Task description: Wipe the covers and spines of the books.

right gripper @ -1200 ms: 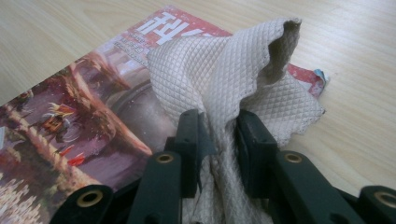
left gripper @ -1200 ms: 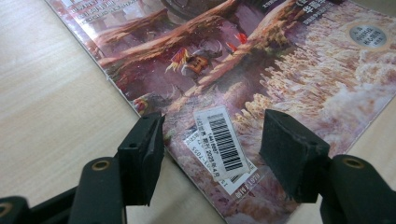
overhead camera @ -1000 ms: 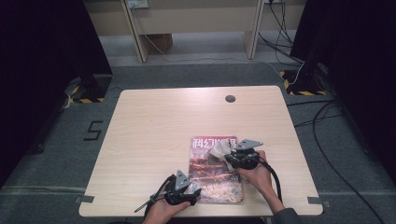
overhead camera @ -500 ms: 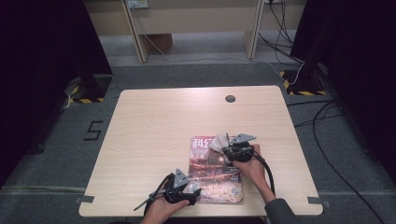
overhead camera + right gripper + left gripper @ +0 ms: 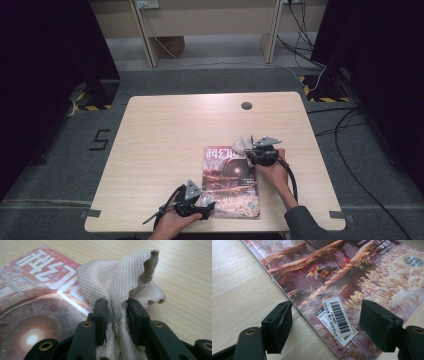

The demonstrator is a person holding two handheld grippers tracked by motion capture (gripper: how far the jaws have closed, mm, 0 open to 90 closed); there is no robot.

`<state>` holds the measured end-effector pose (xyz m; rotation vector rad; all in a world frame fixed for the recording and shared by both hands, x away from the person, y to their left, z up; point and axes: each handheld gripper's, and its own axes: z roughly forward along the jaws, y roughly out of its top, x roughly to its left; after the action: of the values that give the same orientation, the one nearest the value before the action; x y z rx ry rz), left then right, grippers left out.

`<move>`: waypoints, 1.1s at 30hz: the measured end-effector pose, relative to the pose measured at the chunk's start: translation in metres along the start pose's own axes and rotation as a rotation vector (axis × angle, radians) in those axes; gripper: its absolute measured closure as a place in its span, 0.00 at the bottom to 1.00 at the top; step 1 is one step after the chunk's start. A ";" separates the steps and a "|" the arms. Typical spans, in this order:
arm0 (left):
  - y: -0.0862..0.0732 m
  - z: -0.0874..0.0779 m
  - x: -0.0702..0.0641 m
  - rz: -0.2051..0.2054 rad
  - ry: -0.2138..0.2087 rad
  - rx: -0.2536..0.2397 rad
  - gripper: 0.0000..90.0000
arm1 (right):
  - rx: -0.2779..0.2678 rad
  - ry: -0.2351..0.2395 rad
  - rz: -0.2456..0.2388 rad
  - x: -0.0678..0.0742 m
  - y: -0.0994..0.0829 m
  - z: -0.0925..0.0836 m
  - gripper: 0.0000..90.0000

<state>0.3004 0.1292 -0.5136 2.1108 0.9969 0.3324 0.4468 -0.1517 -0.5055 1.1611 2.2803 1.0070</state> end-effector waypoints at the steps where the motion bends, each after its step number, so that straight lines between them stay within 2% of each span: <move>1: 0.000 0.000 0.000 0.000 0.000 0.000 0.29 | 0.003 0.009 -0.002 0.003 0.000 -0.001 0.79; 4: 0.000 0.000 0.000 0.000 0.001 -0.001 0.29 | 0.007 0.055 -0.028 0.014 -0.001 -0.002 0.79; 7: 0.000 0.000 0.000 -0.001 0.002 -0.003 0.29 | 0.008 0.055 -0.063 0.019 -0.001 -0.003 0.79; 9: 0.000 0.000 -0.001 0.000 0.003 -0.003 0.29 | 0.007 0.069 -0.029 0.015 -0.001 -0.002 0.78; 16: 0.000 0.000 -0.001 0.002 0.006 -0.002 0.29 | -0.017 -0.025 0.019 -0.008 -0.003 -0.001 0.78; 18: -0.001 0.000 -0.001 0.004 0.008 -0.006 0.29 | -0.021 -0.023 0.046 -0.010 -0.004 -0.001 0.78; 21: -0.001 0.000 -0.001 0.007 0.010 -0.007 0.29 | -0.017 -0.040 0.018 -0.006 -0.003 -0.001 0.79; 26: -0.001 0.000 -0.001 0.003 0.007 -0.007 0.29 | -0.003 0.000 -0.015 0.009 -0.003 -0.002 0.79; 29: -0.001 0.000 -0.001 0.005 0.006 -0.005 0.29 | -0.005 0.047 -0.020 0.019 -0.002 -0.001 0.79; 31: -0.001 0.000 -0.001 0.004 0.004 -0.004 0.29 | -0.006 0.053 -0.036 0.022 -0.002 -0.001 0.79; 33: -0.001 0.000 0.000 0.002 0.004 -0.006 0.29 | -0.003 0.057 -0.032 0.021 -0.002 -0.001 0.78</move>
<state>0.2995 0.1293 -0.5140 2.1067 0.9953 0.3396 0.4334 -0.1356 -0.5069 1.1041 2.3330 1.0445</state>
